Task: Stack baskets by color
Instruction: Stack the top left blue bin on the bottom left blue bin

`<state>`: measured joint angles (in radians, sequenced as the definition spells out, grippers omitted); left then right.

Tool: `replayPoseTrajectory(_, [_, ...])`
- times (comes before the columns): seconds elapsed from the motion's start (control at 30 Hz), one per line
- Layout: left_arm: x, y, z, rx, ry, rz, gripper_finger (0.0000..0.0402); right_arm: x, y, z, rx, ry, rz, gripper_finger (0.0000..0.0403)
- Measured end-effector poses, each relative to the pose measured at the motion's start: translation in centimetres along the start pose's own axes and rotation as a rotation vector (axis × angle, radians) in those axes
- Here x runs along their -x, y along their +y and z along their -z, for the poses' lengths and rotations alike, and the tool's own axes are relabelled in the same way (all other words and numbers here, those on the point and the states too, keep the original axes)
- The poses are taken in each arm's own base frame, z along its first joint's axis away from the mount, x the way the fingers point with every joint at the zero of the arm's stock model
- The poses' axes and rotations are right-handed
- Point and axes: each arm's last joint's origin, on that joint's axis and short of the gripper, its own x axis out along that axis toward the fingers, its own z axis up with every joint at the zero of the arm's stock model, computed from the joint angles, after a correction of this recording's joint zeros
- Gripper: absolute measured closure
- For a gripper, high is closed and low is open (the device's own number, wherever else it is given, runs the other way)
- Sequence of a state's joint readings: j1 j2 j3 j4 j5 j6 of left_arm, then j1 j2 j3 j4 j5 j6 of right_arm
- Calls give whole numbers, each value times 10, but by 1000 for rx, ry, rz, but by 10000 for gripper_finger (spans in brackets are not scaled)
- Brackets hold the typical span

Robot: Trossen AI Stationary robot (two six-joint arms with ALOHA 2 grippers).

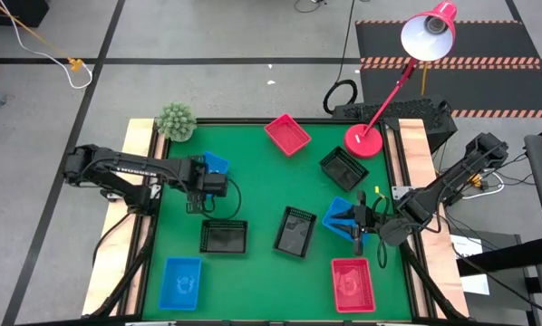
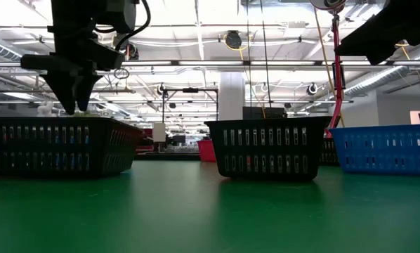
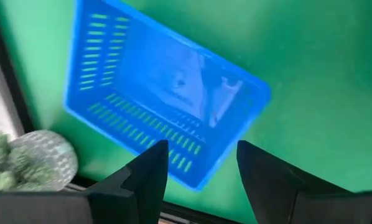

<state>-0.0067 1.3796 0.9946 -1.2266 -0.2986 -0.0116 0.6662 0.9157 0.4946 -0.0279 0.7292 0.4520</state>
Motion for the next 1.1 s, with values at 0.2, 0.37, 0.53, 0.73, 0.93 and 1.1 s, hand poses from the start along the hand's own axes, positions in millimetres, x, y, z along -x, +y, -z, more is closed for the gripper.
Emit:
replayPoseTrajectory(0.2, [-13,-3,4,-16,23,4,209,0,0,0,3,1,-1,307])
replayPoseTrajectory(0.37, [-15,6,3,8,22,-94,210,0,0,0,17,0,-1,307])
replayPoseTrajectory(0.53, [-22,32,-6,-121,-39,-174,234,0,0,0,19,-1,0,307])
replayPoseTrajectory(0.73, [-33,78,-12,-224,-119,-229,262,0,0,0,12,-1,-1,307])
replayPoseTrajectory(0.93, [-51,102,-7,-292,-110,-124,261,0,0,0,20,-1,-1,307])
replayPoseTrajectory(1.1, [-67,110,-12,-301,-82,-110,261,0,0,0,34,0,-1,307])
